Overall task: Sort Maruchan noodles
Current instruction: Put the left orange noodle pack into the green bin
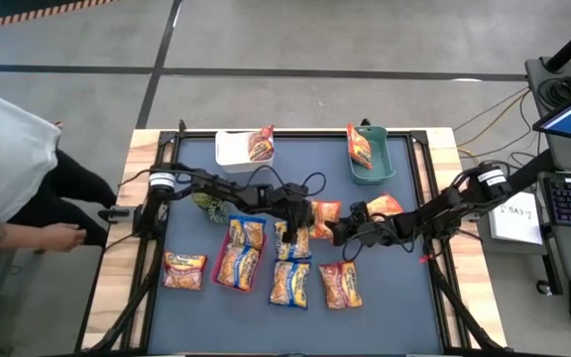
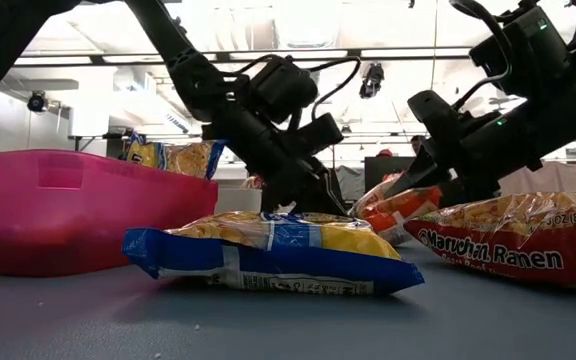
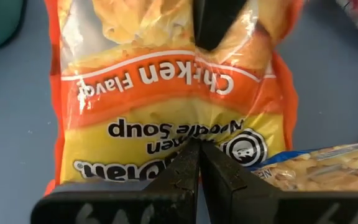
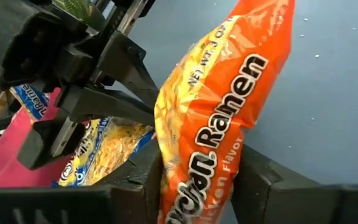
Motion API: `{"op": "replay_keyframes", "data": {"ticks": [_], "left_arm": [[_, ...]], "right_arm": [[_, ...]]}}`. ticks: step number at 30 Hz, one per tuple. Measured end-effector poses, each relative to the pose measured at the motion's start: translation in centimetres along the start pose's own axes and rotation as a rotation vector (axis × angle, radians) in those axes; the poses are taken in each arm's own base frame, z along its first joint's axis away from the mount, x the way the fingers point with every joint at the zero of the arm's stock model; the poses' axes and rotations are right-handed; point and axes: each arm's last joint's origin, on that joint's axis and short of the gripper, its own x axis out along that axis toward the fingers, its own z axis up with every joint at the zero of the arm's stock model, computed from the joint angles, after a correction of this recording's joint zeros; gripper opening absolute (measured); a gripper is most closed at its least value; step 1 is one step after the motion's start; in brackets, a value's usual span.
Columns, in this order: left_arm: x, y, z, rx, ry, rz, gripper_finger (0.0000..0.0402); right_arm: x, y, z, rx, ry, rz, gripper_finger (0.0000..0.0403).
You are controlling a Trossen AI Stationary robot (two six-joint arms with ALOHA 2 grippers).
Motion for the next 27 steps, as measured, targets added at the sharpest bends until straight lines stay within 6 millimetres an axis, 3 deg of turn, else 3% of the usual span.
{"op": "replay_keyframes", "data": {"ticks": [10, 23, 27], "left_arm": [[-3.1, 0.3, 2.5, 0.064, -0.04, 0.005, 0.0], [-7.5, 1.1, 5.6, 0.16, -0.116, 0.097, 0.0], [-9.9, 1.2, 6.9, 0.232, -0.168, 0.103, 0.0]], "right_arm": [[-0.9, 1.1, 1.2, -0.03, -0.045, 0.05, 0.0114], [-4.0, 2.7, 5.1, -0.116, -0.173, 0.108, 0.0113], [-4.3, 2.6, 5.9, -0.144, -0.183, 0.083, 0.0113]]}}
